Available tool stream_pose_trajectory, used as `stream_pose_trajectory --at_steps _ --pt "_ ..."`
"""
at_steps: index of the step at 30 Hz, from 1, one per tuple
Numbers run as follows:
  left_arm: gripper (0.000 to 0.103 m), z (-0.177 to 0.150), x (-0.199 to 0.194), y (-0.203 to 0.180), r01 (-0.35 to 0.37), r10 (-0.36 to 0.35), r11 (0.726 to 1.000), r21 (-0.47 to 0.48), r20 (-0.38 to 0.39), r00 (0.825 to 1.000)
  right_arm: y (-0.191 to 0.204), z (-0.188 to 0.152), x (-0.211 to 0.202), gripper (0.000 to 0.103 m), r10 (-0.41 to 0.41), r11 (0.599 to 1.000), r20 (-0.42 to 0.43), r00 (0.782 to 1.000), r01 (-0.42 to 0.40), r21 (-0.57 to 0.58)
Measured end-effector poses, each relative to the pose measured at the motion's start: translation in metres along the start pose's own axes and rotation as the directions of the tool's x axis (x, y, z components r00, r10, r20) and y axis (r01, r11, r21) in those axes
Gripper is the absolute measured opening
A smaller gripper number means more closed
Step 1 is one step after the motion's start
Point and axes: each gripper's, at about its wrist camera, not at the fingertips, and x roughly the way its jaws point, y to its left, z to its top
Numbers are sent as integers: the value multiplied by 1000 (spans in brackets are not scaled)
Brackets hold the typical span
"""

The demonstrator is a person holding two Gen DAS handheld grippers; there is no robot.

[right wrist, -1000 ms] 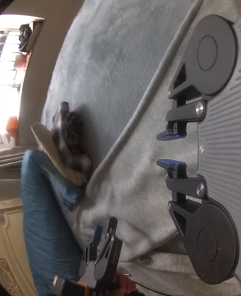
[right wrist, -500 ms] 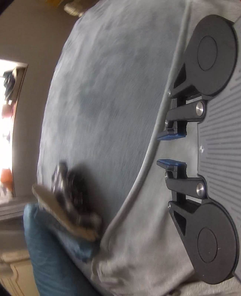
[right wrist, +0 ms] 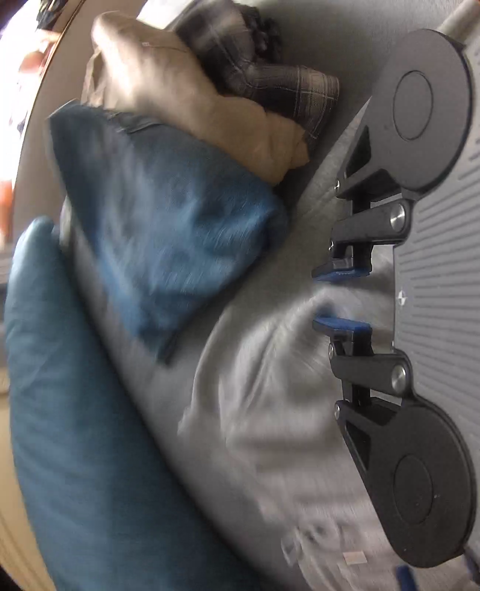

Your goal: Fold clothes

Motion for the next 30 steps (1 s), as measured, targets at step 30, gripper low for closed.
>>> stream_pose_trajectory --at_steps 30 --pt "57 7 -12 93 -15 60 909 -417 95 994 136 46 12 38 270 926 -83 959 -282 -252"
